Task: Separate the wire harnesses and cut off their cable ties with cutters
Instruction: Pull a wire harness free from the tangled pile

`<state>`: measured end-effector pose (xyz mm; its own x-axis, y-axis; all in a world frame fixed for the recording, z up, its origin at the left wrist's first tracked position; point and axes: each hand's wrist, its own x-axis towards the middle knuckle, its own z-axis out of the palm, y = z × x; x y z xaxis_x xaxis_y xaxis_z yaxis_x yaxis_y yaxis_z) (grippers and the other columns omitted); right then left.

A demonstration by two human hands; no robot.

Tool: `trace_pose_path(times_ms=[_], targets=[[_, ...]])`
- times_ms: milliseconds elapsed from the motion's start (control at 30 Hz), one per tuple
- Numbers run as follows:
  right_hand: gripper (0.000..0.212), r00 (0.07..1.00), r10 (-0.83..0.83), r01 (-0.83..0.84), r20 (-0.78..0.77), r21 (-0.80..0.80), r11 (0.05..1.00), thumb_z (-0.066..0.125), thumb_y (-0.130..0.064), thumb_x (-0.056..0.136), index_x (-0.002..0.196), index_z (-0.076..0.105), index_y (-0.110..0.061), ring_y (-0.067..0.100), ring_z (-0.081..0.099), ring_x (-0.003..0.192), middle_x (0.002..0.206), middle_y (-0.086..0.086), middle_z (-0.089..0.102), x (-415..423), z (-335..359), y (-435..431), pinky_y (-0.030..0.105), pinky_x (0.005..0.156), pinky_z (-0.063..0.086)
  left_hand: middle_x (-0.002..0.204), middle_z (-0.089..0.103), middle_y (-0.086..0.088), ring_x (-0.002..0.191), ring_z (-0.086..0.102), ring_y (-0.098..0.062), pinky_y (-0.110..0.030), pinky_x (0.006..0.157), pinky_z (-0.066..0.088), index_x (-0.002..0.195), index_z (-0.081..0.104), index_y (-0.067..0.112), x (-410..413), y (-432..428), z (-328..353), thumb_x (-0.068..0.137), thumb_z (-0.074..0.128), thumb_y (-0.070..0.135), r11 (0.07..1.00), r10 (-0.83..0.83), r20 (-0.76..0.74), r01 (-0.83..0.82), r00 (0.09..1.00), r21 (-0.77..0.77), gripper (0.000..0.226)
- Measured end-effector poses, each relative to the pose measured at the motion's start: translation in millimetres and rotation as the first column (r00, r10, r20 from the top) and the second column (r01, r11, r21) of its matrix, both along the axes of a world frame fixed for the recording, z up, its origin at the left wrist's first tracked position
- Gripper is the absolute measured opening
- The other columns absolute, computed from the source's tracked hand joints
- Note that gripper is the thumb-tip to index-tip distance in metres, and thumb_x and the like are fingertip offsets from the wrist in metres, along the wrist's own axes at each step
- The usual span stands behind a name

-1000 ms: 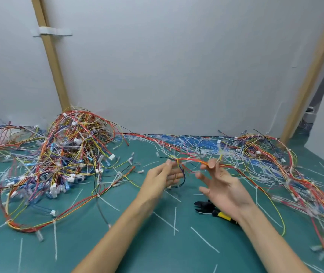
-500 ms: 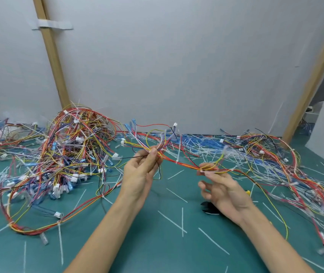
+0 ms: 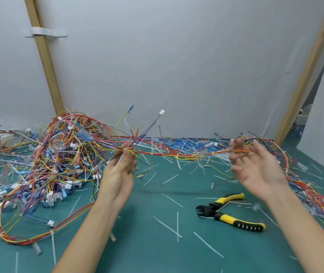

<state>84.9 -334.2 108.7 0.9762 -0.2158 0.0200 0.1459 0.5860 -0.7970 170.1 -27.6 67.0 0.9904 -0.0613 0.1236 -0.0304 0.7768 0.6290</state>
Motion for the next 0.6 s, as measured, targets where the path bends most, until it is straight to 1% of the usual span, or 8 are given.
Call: trace_pose_path(times_ms=[67, 133, 167, 233, 333, 400, 467, 600], targets=[[0.031, 1.000, 0.011, -0.007, 0.024, -0.163, 0.987, 0.051, -0.038, 0.099, 0.097, 0.075, -0.019, 0.011, 0.061, 0.071, 0.105, -0.001, 0.072, -0.2, 9.6, -10.4, 0.017, 0.048, 0.044, 0.083, 0.068, 0.008, 0.086, 0.060, -0.010, -0.023, 0.087, 0.045, 0.101, 0.064, 0.023, 2.4, 2.8, -2.0, 0.093, 0.057, 0.019, 0.999, 0.011, -0.053, -0.013, 0.999, -0.036, 0.011], [0.026, 0.996, 0.062, -0.042, 0.057, -0.300, 0.953, 0.058, -0.034, 0.094, 0.108, 0.076, -0.023, 0.009, 0.060, 0.072, 0.108, -0.006, 0.071, -1.2, 11.3, -18.3, 0.017, 0.051, 0.045, 0.082, 0.070, 0.007, 0.084, 0.063, -0.009, -0.023, 0.087, 0.048, 0.102, 0.065, 0.023, 4.3, 6.3, -1.4, 0.099, 0.053, 0.020, 0.994, 0.002, -0.093, -0.012, 0.996, -0.109, 0.014], [0.027, 0.995, 0.074, -0.049, 0.068, -0.310, 0.949, 0.060, -0.029, 0.092, 0.115, 0.074, -0.025, 0.007, 0.059, 0.068, 0.107, -0.007, 0.070, -1.2, 7.6, -21.7, 0.016, 0.050, 0.045, 0.084, 0.071, 0.005, 0.085, 0.064, -0.009, -0.024, 0.086, 0.051, 0.100, 0.066, 0.022, 4.8, 9.0, -0.1, 0.100, 0.053, 0.019, 0.989, -0.004, -0.106, -0.012, 0.994, -0.144, 0.014], [0.036, 0.998, 0.028, -0.014, 0.058, -0.228, 0.974, 0.063, -0.019, 0.087, 0.122, 0.069, -0.028, 0.006, 0.055, 0.062, 0.103, -0.006, 0.069, -1.4, -7.5, -26.3, 0.016, 0.046, 0.042, 0.091, 0.073, 0.001, 0.087, 0.068, -0.011, -0.025, 0.087, 0.055, 0.101, 0.067, 0.020, 4.8, 14.5, 1.8, 0.099, 0.054, 0.018, 0.984, -0.013, -0.116, -0.007, 0.993, -0.176, 0.013], [0.040, 0.996, -0.084, 0.082, -0.022, -0.096, 0.992, 0.063, -0.019, 0.088, 0.127, 0.065, -0.028, 0.009, 0.061, 0.068, 0.107, -0.002, 0.072, -5.9, -35.8, -30.5, 0.018, 0.045, 0.045, 0.090, 0.077, -0.002, 0.084, 0.074, -0.010, -0.025, 0.085, 0.059, 0.106, 0.065, 0.019, 6.0, 19.1, -0.3, 0.100, 0.053, 0.016, 0.987, -0.003, -0.141, -0.020, 0.990, -0.158, 0.014], [0.040, 0.977, -0.190, 0.169, -0.092, -0.195, 0.966, 0.064, -0.019, 0.089, 0.129, 0.064, -0.026, 0.010, 0.067, 0.068, 0.106, -0.002, 0.075, -11.3, -49.5, -33.8, 0.019, 0.046, 0.048, 0.087, 0.078, -0.002, 0.083, 0.075, -0.009, -0.024, 0.081, 0.060, 0.106, 0.065, 0.017, 6.6, 20.9, -3.4, 0.101, 0.053, 0.015, 0.995, 0.032, -0.163, -0.047, 0.986, -0.085, 0.013], [0.038, 0.949, -0.297, 0.240, -0.104, -0.371, 0.897, 0.065, -0.018, 0.091, 0.128, 0.063, -0.026, 0.013, 0.072, 0.070, 0.108, 0.001, 0.076, -16.7, -57.7, -38.1, 0.020, 0.049, 0.051, 0.086, 0.078, -0.003, 0.082, 0.075, -0.009, -0.023, 0.077, 0.061, 0.104, 0.065, 0.016, 6.9, 22.4, -5.7, 0.101, 0.054, 0.016, 0.998, 0.058, -0.147, -0.058, 0.987, 0.004, 0.011], [0.041, 0.905, -0.422, 0.345, 0.043, -0.656, 0.672, 0.068, -0.015, 0.093, 0.127, 0.061, -0.036, 0.018, 0.075, 0.070, 0.108, 0.006, 0.074, -24.1, -59.0, -39.7, 0.021, 0.046, 0.052, 0.079, 0.074, -0.001, 0.071, 0.070, -0.007, -0.020, 0.070, 0.059, 0.105, 0.067, 0.013, 5.8, 14.6, -12.7, 0.099, 0.055, 0.019, 0.978, 0.078, -0.094, -0.058, 0.993, 0.199, 0.014]])
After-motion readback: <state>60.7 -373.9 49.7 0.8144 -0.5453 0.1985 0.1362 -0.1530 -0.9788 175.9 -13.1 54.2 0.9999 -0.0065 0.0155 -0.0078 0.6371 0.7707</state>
